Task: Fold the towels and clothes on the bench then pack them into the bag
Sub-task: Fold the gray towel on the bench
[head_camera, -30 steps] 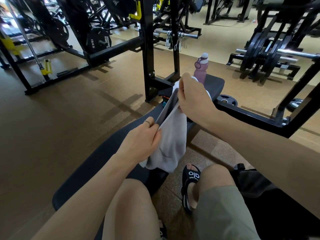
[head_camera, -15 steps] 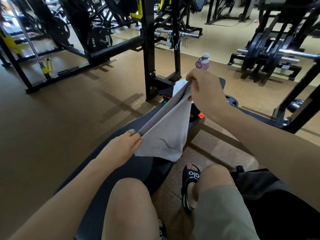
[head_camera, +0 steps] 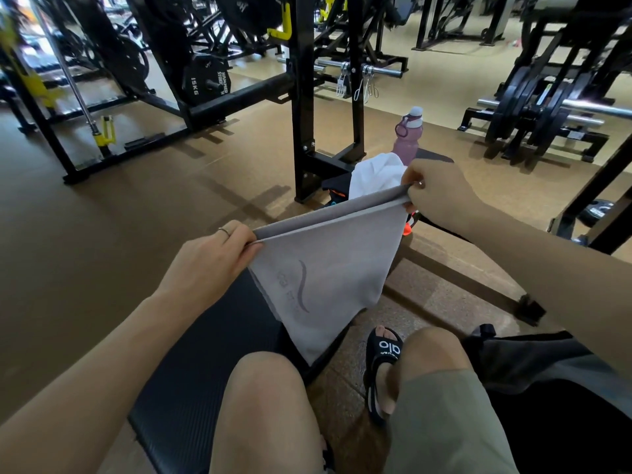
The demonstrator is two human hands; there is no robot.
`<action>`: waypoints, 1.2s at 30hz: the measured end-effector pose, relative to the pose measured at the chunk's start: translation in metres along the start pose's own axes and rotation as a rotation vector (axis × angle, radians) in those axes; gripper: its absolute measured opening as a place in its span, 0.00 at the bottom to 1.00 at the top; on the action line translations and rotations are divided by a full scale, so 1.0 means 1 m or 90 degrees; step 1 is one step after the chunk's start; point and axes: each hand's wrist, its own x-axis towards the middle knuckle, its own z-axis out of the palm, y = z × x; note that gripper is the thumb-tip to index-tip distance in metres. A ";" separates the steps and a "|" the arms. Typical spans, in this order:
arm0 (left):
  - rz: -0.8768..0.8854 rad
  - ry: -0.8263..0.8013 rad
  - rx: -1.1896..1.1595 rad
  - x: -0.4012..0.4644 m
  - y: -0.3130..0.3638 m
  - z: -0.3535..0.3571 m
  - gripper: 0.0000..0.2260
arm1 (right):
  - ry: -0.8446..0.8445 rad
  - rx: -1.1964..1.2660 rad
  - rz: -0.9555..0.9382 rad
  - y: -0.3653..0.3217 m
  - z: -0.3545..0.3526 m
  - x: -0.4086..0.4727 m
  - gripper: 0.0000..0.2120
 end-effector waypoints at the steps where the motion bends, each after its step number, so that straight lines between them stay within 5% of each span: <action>1: 0.006 0.001 0.000 0.001 -0.002 -0.003 0.17 | -0.022 -0.030 -0.023 0.000 -0.003 -0.001 0.11; 9: -0.055 0.022 -0.096 0.006 -0.004 -0.022 0.12 | -0.103 0.039 0.055 -0.003 -0.014 0.005 0.12; 18: -0.276 0.104 -0.386 0.017 0.005 -0.033 0.04 | -0.119 0.183 0.114 -0.008 -0.017 0.007 0.07; 22: -0.276 0.078 -0.461 0.025 0.017 -0.039 0.01 | -0.149 0.081 0.118 -0.005 -0.012 0.009 0.13; 25: -0.253 0.063 -0.488 0.036 0.032 -0.039 0.00 | -0.130 -0.088 -0.015 -0.020 0.005 -0.002 0.21; 27: -0.244 0.055 -0.516 0.044 0.042 -0.038 0.01 | -0.144 0.037 -0.110 -0.045 0.020 -0.017 0.20; 31: -0.232 0.042 -0.544 0.054 0.049 -0.038 0.02 | -0.360 0.475 -0.119 -0.089 0.033 -0.040 0.23; 36: -0.239 0.070 -0.557 0.051 0.054 -0.039 0.06 | -0.326 0.486 -0.166 -0.092 0.038 -0.040 0.08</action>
